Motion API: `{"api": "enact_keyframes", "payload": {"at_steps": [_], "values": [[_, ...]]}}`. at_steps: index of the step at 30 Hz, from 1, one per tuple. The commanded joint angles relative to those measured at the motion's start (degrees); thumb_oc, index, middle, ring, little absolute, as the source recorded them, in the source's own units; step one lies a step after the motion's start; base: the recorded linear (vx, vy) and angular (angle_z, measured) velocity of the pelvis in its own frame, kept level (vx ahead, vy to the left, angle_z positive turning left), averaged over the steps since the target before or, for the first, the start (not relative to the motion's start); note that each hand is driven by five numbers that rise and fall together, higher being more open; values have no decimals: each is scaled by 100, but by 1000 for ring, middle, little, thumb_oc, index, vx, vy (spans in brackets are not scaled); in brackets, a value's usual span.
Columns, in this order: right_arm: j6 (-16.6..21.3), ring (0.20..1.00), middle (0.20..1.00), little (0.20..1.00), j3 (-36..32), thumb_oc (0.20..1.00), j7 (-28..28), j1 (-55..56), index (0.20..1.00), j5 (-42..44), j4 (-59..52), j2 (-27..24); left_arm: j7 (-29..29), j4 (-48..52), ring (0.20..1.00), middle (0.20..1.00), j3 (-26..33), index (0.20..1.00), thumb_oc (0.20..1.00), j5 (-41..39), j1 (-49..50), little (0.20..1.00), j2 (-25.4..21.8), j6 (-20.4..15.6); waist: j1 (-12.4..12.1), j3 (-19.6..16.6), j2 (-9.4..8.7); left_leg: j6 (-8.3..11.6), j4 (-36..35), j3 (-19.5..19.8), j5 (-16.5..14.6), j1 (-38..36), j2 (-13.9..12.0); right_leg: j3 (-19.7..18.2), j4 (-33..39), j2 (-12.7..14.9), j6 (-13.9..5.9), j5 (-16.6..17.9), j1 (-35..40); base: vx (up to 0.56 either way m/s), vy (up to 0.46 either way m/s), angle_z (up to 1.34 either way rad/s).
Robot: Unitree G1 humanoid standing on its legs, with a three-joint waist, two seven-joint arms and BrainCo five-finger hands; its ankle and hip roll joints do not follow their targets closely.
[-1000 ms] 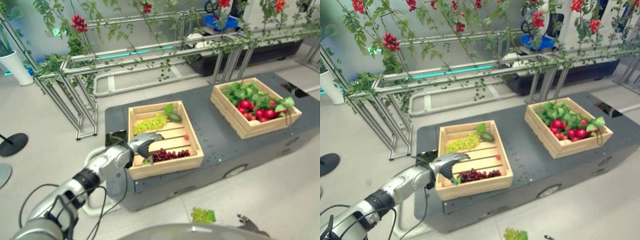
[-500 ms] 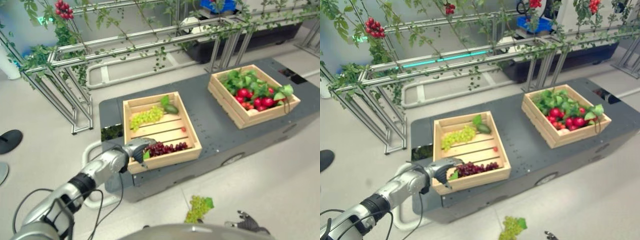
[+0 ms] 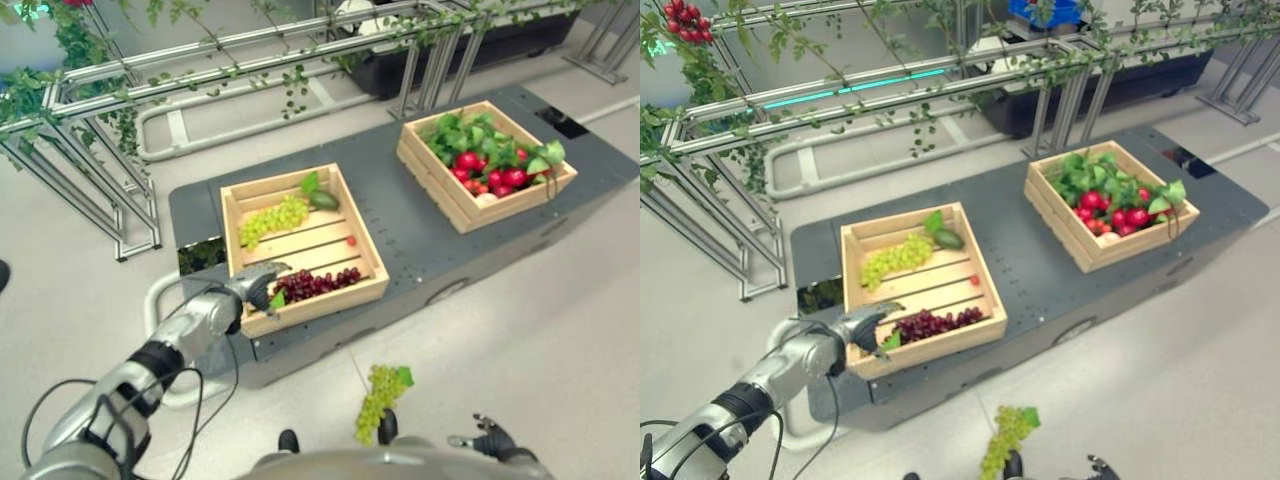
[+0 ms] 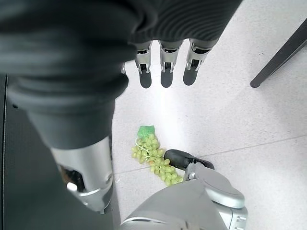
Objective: Pick up the fruits from the basket on one side to the basket on the other side
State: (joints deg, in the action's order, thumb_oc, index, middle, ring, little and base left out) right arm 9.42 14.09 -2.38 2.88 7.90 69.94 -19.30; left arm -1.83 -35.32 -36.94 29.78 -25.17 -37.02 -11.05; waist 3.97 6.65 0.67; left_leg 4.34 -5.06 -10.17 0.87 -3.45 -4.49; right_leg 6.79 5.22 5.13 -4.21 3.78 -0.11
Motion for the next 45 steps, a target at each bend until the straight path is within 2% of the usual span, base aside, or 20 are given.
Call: {"api": "enact_keyframes", "payload": {"at_steps": [1,15,26,31,39,45], "values": [[67,1000,1000,1000,106,1000,0,-79,1000,-74,12,-76,198,-323,1000,1000,323,1000,1000,-232,-725,1000,-75,64,89,-52,-151,-84,51,-22,-306,-115,115,4,-256,149,-386,-202,22,0,0,0],[31,1000,1000,1000,312,1000,71,-190,1000,-137,-82,-42,425,-574,1000,1000,452,1000,1000,-331,-1425,1000,-132,283,148,150,-220,-92,67,-76,-258,11,115,-94,-291,122,-390,-114,-190,-16,-1,-2],[66,1000,1000,1000,513,1000,75,-558,1000,3,-294,-115,812,-1262,1000,1000,295,1000,1000,-445,-2217,1000,-79,499,247,495,-323,-138,501,-100,-185,916,89,-233,-835,124,-342,-63,-1197,-66,-5,-10],[109,1000,1000,1000,544,1000,85,-642,1000,102,-361,-116,923,-1643,1000,1000,285,1000,1000,-529,-2364,1000,-109,563,299,595,-389,-136,911,-70,-261,1421,52,-243,-1052,138,-311,-105,-1610,-2,-9,-5],[172,1000,1000,1000,597,1000,43,-805,1000,220,-547,-155,970,-1985,1000,1000,288,1000,1000,-626,-2290,1000,-140,554,356,655,-448,-123,1265,-100,-367,1877,3,-324,-1235,91,-290,-132,-2049,-4,-9,-6],[257,1000,1000,1000,587,1000,-50,-908,1000,344,-660,-159,988,-2147,1000,1000,264,1000,1000,-667,-2167,1000,22,543,385,748,-468,-118,1352,-169,-445,1974,-26,-387,-1253,18,-268,-136,-2202,-6,4,-10]]}}
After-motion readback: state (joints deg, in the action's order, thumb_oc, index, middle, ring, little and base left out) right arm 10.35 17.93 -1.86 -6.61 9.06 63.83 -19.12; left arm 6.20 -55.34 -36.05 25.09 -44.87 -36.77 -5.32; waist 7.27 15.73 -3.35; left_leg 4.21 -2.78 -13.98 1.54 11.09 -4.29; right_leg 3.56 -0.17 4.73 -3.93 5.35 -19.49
